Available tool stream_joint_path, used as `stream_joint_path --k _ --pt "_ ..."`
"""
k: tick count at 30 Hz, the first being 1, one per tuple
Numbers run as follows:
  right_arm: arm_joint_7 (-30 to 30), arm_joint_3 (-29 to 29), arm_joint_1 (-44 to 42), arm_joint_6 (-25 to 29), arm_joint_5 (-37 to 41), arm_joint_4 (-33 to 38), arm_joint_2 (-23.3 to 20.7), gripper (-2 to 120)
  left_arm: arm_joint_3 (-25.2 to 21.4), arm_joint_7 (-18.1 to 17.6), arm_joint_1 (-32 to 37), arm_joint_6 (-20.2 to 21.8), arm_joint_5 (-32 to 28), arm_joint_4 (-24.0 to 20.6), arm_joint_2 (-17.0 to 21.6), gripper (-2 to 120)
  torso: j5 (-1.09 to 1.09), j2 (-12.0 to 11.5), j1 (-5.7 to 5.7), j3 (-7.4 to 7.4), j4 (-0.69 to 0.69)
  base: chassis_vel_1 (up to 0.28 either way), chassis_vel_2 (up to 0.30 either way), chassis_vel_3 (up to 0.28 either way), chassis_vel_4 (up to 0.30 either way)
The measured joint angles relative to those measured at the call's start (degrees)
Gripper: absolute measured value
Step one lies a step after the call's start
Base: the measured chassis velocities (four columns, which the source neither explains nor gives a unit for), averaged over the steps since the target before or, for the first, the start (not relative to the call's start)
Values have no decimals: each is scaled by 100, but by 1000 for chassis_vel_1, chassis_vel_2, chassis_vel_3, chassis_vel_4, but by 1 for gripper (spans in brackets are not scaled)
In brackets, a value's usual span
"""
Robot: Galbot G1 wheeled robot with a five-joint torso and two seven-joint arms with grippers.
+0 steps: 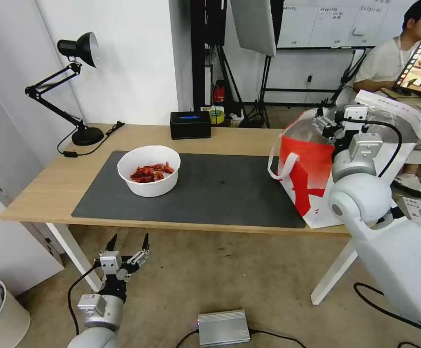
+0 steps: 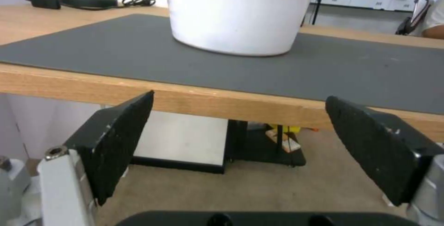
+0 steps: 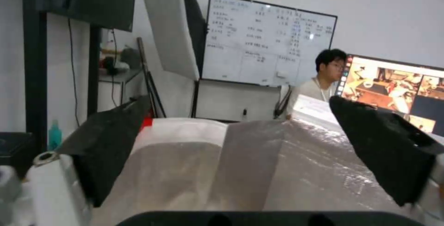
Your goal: Pick up the trash from the table and place it into the takeout bag.
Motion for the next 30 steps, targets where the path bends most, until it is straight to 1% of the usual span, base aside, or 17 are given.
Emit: stream_joint_path --k 7,10,12,13,18,20,21,22,23,24,25,26,30 --pt "-19 22 -39 2 47 67 -72 100 -11 -1 36 7 9 -30 -7 100 0 0 0 0 0 0 0 0 0" --pt "-55 22 -41 105 98 83 -76 100 -15 -1 44 8 11 -43 -16 100 0 0 0 0 0 0 0 0 0" --pt "-192 19 -64 374 226 117 -79 100 -21 -1 51 8 12 -48 -24 100 0 0 0 0 0 0 0 0 0" --pt "-372 19 -97 562 361 166 -90 100 -28 -1 59 8 14 -51 -27 100 0 0 0 0 0 0 0 0 0" --pt "-628 19 -169 793 665 310 -116 100 -43 -1 71 8 15 -62 -30 100 -1 0 0 0 0 0 0 0 0" --pt "-847 19 -280 933 854 474 -146 100 -61 -2 80 8 17 -70 -31 100 -1 0 0 0 0 0 0 0 0" --pt "-1123 22 -463 1080 944 661 -176 100 -80 -2 95 8 17 -91 -31 100 0 0 0 0 0 0 0 0 0" --pt "-1123 22 -463 1080 944 661 -176 100 -80 -2 95 8 17 -91 -31 100 0 0 0 0 0 0 0 0 0" --pt "-1361 68 -685 1166 1079 850 -213 100 -101 -2 106 8 16 -111 -28 100 -1 0 0 0 1 0 0 0 0" --pt "-1460 104 -881 1197 1230 999 -248 100 -116 -2 115 8 12 -128 -20 100 -1 0 0 0 0 0 0 0 0" --pt "-1521 131 -1068 1201 1355 1129 -287 100 -136 -2 122 8 7 -141 -16 100 -1 0 0 -1 1 0 0 0 0" --pt "-1521 131 -1068 1201 1355 1129 -287 100 -136 -2 122 8 7 -141 -16 100 -1 0 0 -1 1 0 0 0 0" --pt "-1562 141 -1956 1191 1389 1500 -362 100 -174 -1 131 -13 -2 -157 -20 100 -1 0 0 -1 0 0 0 0 0"
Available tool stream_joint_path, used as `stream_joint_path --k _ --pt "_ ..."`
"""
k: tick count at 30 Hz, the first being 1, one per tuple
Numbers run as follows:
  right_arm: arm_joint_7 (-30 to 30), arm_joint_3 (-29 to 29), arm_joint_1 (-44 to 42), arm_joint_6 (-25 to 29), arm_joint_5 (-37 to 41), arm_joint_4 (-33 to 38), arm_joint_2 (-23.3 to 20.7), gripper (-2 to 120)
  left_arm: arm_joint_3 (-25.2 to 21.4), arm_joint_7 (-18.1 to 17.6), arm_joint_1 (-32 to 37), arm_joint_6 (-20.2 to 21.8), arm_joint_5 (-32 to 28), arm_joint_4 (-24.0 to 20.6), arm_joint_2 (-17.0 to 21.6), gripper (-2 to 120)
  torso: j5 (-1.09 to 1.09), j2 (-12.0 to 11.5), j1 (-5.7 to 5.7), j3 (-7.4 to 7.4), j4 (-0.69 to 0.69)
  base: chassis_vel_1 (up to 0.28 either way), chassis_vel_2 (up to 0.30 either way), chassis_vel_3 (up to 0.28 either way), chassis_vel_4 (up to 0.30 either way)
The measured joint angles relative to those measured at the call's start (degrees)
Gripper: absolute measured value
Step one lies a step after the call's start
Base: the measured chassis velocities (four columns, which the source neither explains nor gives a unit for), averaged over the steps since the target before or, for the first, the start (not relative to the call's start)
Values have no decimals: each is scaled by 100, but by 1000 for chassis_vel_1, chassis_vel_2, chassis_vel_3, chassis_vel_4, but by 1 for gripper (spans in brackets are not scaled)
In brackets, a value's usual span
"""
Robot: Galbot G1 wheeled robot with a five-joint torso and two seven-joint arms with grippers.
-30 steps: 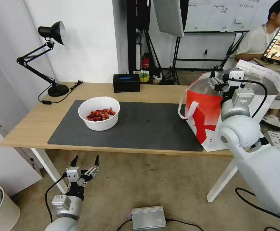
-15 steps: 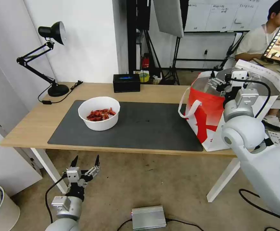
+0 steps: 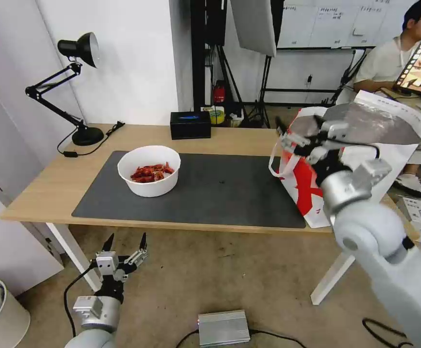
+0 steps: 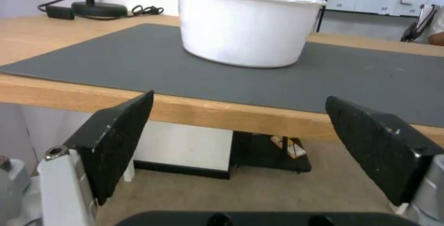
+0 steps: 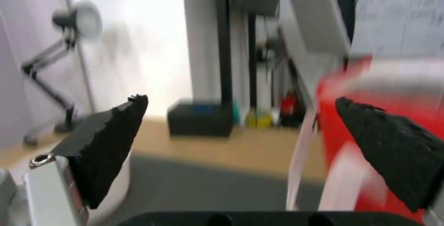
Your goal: Pick up the trash from the table and place it into the takeout bag.
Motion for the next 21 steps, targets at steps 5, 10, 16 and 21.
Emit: stream_joint_path --k 5,10,16,21 --pt "50 -73 -726 -34 -457 81 102 100 4 2 -22 -17 -5 -1 -3 100 2 0 0 0 -2 0 0 0 0" --pt "189 -172 -1268 -103 -780 153 193 100 -16 2 -35 -19 -43 -33 24 100 1 0 0 0 -1 0 0 0 0" --pt "431 -239 -1723 -335 -1080 261 191 100 -78 3 1 -21 -77 -67 56 100 1 0 0 0 -1 0 0 0 0" --pt "708 -302 -2048 -488 -1169 392 191 100 -101 11 13 -35 -101 -73 68 100 0 0 0 0 -1 0 0 0 0"
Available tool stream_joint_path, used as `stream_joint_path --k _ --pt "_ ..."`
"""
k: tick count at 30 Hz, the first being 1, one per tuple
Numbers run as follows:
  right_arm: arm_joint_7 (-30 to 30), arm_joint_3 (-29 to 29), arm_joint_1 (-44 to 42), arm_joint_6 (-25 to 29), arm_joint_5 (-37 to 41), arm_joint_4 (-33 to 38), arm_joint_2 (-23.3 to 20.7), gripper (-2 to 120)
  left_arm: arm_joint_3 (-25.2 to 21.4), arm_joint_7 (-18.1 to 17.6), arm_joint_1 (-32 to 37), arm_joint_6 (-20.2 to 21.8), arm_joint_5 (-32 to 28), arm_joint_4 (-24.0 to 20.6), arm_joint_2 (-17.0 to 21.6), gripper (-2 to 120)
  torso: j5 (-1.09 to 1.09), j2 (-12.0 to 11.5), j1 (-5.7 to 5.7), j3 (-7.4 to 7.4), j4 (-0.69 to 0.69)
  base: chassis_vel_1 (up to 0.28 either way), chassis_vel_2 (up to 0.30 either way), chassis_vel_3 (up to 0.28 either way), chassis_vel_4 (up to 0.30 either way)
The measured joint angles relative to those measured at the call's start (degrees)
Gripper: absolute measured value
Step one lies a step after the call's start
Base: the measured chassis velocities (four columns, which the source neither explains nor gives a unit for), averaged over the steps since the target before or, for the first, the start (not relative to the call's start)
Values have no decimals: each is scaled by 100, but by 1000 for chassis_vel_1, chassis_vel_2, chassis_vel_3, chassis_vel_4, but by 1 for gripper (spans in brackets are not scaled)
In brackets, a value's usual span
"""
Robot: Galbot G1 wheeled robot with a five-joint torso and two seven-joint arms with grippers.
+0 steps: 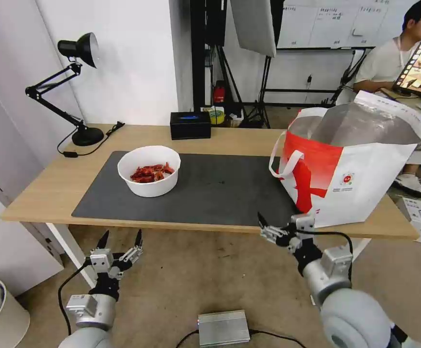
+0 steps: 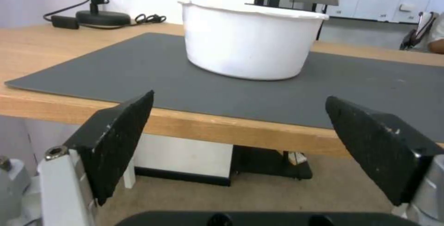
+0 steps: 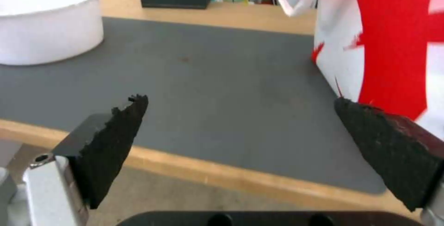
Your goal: Pick up the trash from the table and place it into the takeout bag.
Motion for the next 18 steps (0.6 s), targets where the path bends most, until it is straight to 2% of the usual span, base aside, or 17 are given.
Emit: stream_joint_path --k 4,18 --pt "232 -70 -237 -31 -33 74 39 100 0 1 -21 -2 -46 -18 47 100 1 0 0 0 0 0 0 0 0" --pt "294 -133 -416 25 -200 41 125 100 -43 1 44 -2 -72 -106 82 100 0 0 1 1 0 0 0 0 0"
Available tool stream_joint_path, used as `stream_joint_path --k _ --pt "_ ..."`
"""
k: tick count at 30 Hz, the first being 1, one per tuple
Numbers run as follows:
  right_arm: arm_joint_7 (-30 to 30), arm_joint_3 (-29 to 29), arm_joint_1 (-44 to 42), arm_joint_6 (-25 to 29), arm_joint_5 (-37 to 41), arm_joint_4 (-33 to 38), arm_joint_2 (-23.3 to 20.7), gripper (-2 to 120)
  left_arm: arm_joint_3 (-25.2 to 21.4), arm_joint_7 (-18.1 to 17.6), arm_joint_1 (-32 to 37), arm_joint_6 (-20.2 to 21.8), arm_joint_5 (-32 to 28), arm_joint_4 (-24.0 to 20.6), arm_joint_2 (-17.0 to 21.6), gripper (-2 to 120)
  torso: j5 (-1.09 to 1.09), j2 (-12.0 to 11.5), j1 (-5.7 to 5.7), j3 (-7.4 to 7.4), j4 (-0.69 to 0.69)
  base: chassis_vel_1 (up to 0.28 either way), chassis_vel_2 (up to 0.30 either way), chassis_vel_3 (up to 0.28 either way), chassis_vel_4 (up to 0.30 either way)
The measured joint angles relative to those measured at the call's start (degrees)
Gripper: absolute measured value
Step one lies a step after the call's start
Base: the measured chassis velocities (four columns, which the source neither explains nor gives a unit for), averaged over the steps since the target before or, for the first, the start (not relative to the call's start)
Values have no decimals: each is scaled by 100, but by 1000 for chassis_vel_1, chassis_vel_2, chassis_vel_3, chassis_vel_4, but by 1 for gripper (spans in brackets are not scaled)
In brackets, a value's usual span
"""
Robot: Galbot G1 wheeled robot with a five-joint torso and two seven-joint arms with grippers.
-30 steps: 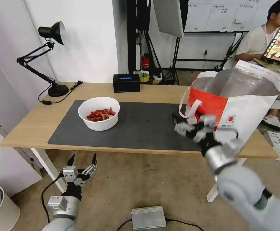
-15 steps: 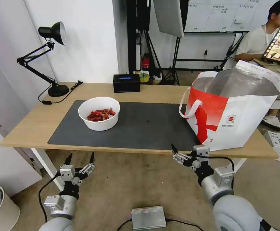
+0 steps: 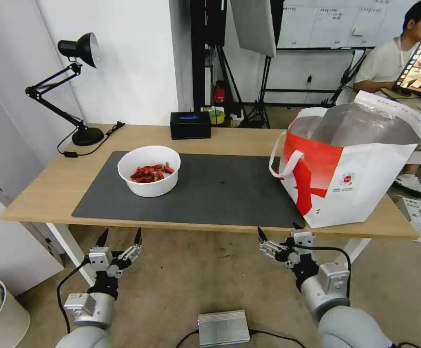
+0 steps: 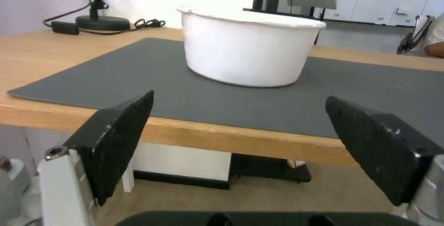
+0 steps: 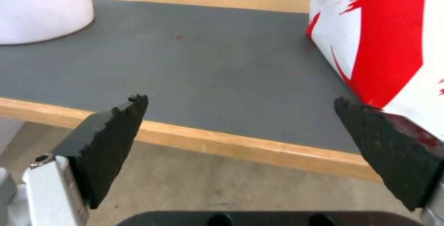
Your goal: Pick up the trash from the table and place it into the takeout bag.
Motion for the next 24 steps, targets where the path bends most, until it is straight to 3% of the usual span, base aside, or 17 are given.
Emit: stream_joint_path --k 20,24 --pt "55 -2 48 2 4 2 -29 100 -55 0 -15 20 -107 -70 23 100 0 0 0 0 0 0 0 0 0" --pt "54 -2 49 1 6 2 -29 100 -158 -187 -177 269 -442 -201 197 100 -1 0 0 0 0 0 0 0 0"
